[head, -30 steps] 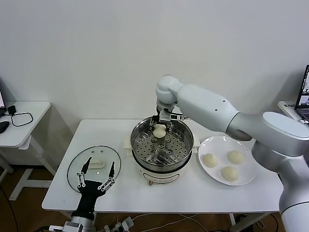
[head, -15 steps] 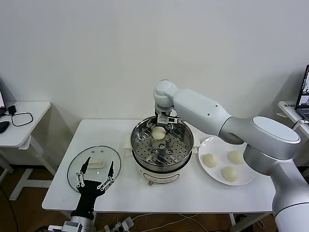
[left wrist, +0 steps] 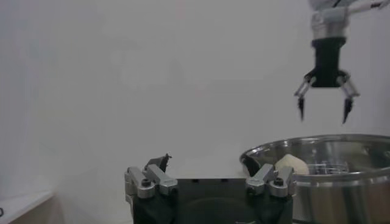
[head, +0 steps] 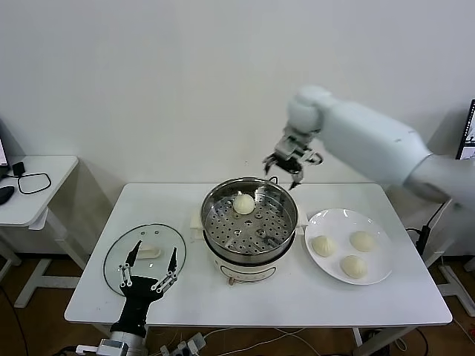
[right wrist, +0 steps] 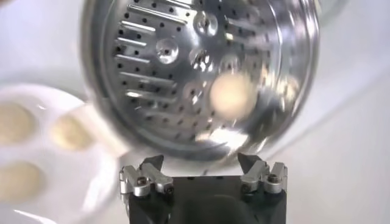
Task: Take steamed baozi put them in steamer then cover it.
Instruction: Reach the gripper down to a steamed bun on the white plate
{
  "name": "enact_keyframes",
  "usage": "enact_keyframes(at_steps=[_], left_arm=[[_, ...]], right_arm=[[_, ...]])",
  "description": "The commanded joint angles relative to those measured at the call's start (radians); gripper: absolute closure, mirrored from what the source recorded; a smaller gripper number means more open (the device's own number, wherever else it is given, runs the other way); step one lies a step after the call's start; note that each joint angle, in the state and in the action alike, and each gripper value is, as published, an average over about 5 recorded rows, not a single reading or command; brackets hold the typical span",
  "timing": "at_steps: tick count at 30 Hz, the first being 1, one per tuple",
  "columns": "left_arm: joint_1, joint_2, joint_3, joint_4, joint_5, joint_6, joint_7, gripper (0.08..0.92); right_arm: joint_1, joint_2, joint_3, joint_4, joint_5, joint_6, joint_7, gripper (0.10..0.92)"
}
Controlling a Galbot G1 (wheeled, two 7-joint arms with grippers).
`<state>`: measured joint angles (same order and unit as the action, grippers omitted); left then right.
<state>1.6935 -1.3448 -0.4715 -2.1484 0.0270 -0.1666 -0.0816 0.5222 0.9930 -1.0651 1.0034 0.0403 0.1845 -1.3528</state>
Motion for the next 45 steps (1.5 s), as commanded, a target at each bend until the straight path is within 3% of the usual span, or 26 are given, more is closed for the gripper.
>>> enact_keyframes(at_steps=[1, 10, 19, 38, 45], left_arm=[[-0.002, 0.0, 0.007, 0.006, 0.001, -0.002, 0.0, 0.177], [-0.001, -0.002, 0.008, 0.009, 0.001, 0.0, -0.002, 0.177], [0.002, -0.004, 0.001, 0.004, 0.0, -0.002, -0.005, 0.177], [0.009, -0.01, -0.02, 0.009, 0.0, -0.008, -0.007, 0.177], [0.008, -0.013, -0.022, 0.01, 0.0, -0.009, -0.008, 0.177]], right_arm=[[0.014, -0.232, -0.192, -0.003, 0.283, -0.23, -0.003, 0.203], [-0.146, -0.278, -0.243, 0.084, 0.312, -0.278, 0.149, 0.203], [-0.264, -0.202, -0.149, 0.008, 0.242, -0.278, 0.263, 0.203], [-0.382, -0.089, -0.045, -0.153, 0.169, -0.255, 0.293, 0.206], [-0.387, -0.088, -0.036, -0.153, 0.16, -0.254, 0.293, 0.296]])
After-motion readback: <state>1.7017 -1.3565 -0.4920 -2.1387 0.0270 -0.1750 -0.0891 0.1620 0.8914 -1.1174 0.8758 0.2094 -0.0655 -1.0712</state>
